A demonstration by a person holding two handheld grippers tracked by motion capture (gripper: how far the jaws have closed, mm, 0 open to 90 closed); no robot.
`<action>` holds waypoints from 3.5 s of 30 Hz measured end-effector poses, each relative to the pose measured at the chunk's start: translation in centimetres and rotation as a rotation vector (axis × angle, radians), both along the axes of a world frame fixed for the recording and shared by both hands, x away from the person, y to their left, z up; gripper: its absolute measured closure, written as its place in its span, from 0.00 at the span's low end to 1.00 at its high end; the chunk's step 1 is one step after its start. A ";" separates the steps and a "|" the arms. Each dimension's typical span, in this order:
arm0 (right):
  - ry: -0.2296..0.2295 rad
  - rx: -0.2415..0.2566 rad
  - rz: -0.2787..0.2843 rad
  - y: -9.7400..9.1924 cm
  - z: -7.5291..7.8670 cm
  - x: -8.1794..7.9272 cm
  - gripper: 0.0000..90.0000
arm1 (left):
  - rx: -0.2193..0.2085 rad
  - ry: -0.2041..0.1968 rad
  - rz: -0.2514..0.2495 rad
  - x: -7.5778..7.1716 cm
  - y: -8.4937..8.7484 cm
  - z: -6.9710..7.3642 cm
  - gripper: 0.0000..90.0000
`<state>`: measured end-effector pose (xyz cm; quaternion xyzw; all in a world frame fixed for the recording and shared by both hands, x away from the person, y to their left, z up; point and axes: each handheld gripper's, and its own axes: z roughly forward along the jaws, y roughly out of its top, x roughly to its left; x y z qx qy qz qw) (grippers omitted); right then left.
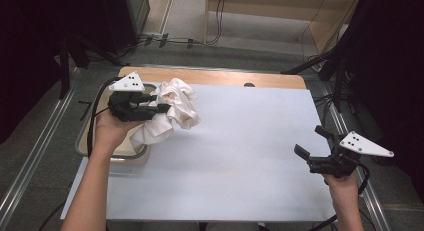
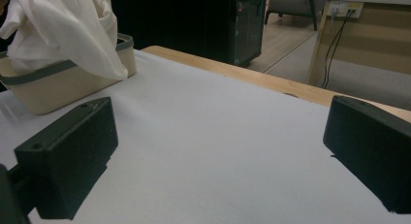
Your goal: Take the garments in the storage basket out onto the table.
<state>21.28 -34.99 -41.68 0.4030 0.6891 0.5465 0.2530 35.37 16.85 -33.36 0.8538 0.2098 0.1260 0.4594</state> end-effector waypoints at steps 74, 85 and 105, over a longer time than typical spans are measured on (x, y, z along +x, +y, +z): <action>0.009 0.040 -0.008 -1.6 -0.2 0.1 0.00 | 0.050 0.041 -0.161 3.0 -15.8 -4.4 0.73; 0.009 0.045 -0.007 -1.6 -0.2 0.0 0.00 | 0.101 0.084 -0.173 3.4 -17.8 -6.6 0.73; 0.015 0.050 -0.005 -1.6 -0.2 0.2 0.00 | 0.136 0.132 -0.186 3.8 -20.6 -9.5 0.72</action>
